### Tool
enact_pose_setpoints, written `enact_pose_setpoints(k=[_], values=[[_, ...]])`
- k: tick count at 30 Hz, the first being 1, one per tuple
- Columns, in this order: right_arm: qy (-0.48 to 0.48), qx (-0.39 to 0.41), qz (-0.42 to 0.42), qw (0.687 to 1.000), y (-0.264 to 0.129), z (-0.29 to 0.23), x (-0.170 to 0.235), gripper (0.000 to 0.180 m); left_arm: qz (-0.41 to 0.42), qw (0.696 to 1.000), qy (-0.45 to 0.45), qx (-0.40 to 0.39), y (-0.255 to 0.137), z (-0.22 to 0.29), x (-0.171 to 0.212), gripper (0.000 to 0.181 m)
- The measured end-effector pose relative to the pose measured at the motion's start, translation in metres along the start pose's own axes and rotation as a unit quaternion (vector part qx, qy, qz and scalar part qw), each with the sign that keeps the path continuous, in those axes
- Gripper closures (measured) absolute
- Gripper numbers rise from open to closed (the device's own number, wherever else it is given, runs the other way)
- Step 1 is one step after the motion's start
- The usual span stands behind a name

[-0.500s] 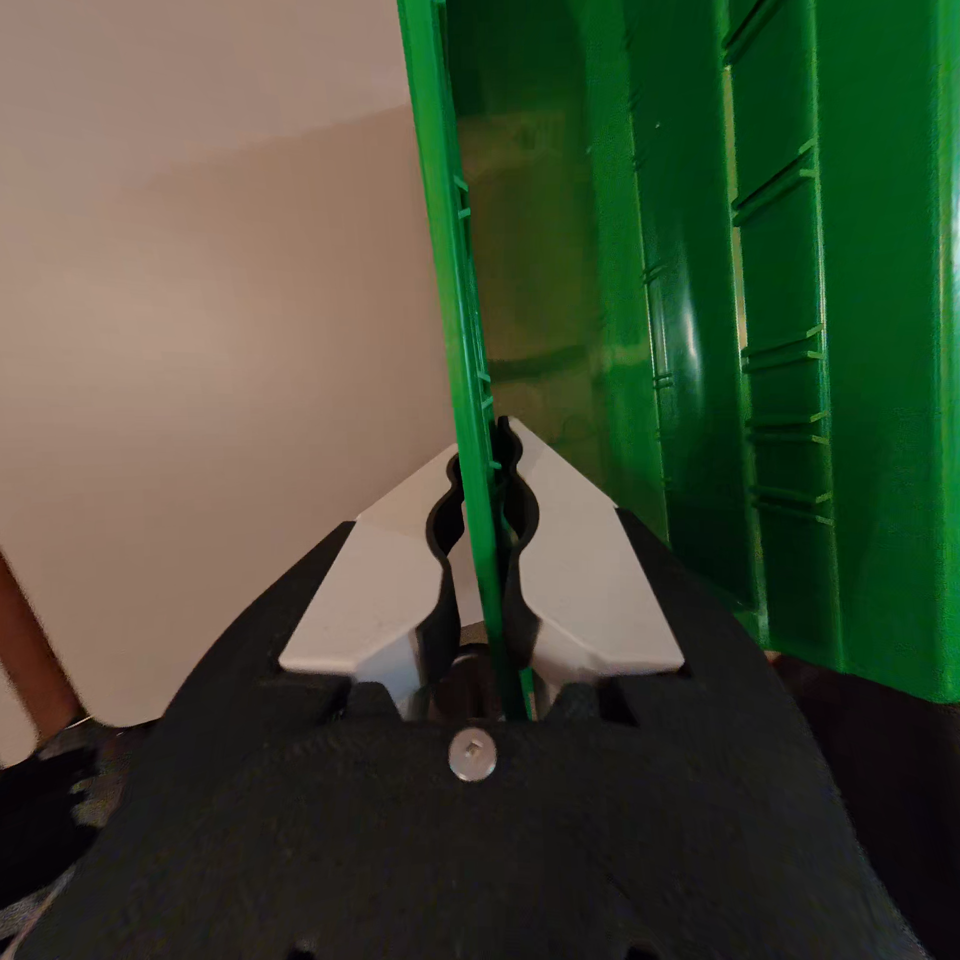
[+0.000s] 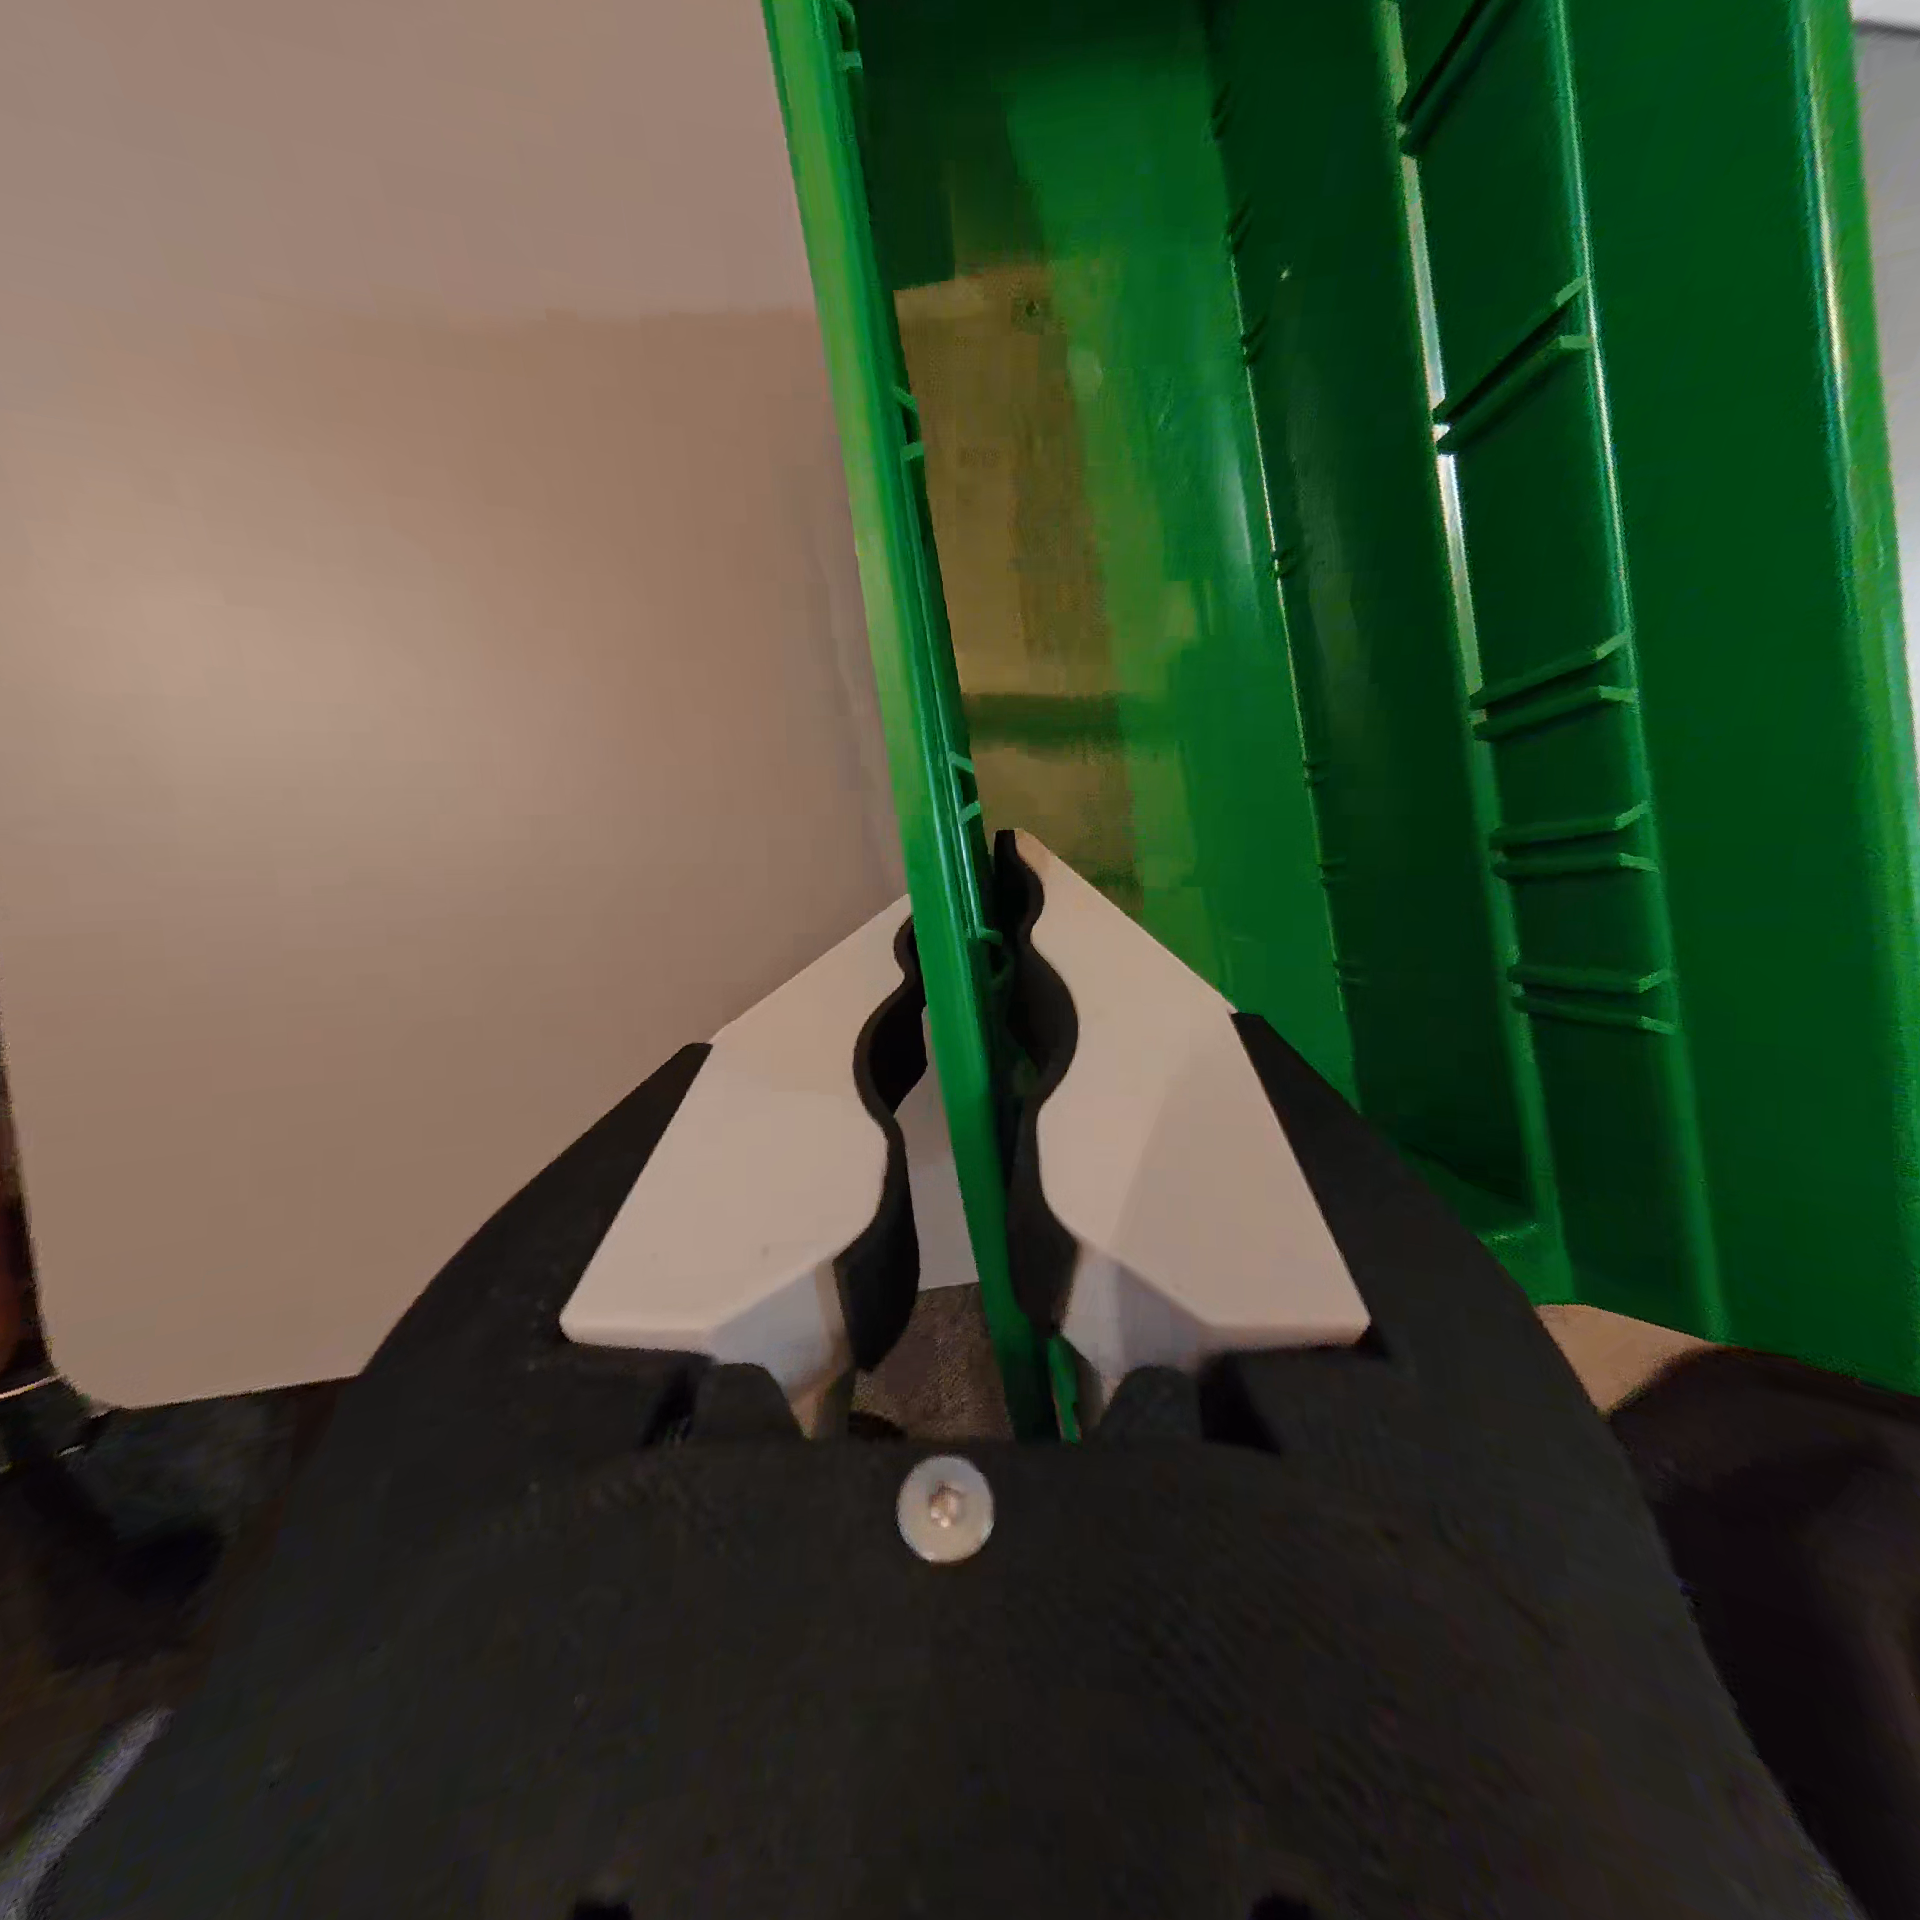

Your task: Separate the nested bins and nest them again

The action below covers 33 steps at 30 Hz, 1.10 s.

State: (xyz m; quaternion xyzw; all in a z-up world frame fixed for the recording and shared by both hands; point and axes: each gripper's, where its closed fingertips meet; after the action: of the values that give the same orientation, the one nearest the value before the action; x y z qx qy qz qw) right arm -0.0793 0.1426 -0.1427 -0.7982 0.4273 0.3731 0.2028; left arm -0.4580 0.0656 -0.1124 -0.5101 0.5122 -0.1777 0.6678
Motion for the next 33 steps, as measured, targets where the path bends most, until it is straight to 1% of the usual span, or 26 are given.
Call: enact_pose_setpoints(k=[3,5,7,9,12,16,17,19,21,24,26,30,33], values=[[0.020,-0.008,0.013,1.000,-0.002,0.001,-0.002,0.119,0.003,0.999,0.027,-0.035,-0.001,0.001,-0.001,0.168],[0.029,-0.013,0.022,0.999,-0.003,0.001,-0.004,0.119,0.030,0.997,0.041,-0.060,-0.006,0.002,-0.011,0.169],[0.034,-0.016,0.026,0.999,-0.003,0.000,-0.005,0.119,0.040,0.994,0.067,-0.078,-0.014,0.001,-0.018,0.171],[0.035,-0.019,0.028,0.999,-0.003,-0.002,-0.005,0.119,0.024,0.993,0.080,-0.083,-0.017,-0.002,-0.015,0.171],[0.028,-0.022,0.025,0.999,-0.003,-0.006,-0.005,0.119,-0.002,0.996,0.063,-0.055,-0.018,0.000,-0.012,0.173],[0.021,-0.025,0.024,0.999,-0.002,-0.010,-0.007,0.119,-0.027,0.989,0.127,-0.073,-0.018,-0.004,-0.006,0.167],[0.021,-0.027,0.025,0.999,-0.002,-0.011,-0.007,0.119,-0.044,0.986,0.144,-0.078,-0.016,-0.004,-0.001,0.163],[0.020,-0.029,0.026,0.999,-0.003,-0.013,-0.008,0.119,-0.103,0.976,0.171,-0.085,-0.008,-0.005,0.015,0.164],[0.016,-0.031,0.028,0.999,-0.003,-0.015,-0.010,0.119,-0.097,0.979,0.159,-0.087,-0.007,-0.003,0.011,0.166],[0.009,-0.029,0.028,0.999,-0.005,-0.017,-0.012,0.119,-0.052,0.993,0.092,-0.055,-0.009,0.006,0.001,0.169],[0.010,-0.030,0.028,0.999,-0.005,-0.016,-0.013,0.119,-0.035,0.993,0.093,-0.065,-0.011,0.004,-0.002,0.170],[0.025,-0.038,0.035,0.998,-0.006,-0.016,-0.013,0.119,-0.019,0.998,0.045,-0.033,-0.013,0.005,0.003,0.171],[0.025,-0.037,0.035,0.998,-0.006,-0.015,-0.013,0.119,-0.003,1.000,-0.011,0.006,-0.011,0.008,0.006,0.171]])
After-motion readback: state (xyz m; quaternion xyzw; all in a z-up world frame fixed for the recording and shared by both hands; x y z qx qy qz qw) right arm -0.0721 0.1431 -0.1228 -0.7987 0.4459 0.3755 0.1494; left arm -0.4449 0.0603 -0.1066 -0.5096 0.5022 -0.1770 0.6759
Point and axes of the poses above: each gripper's, where its closed fingertips meet, y out along the fingers, x out of its underside, z = x × y across the jaws, and after that the axes turned 14 degrees about -x, right-handed
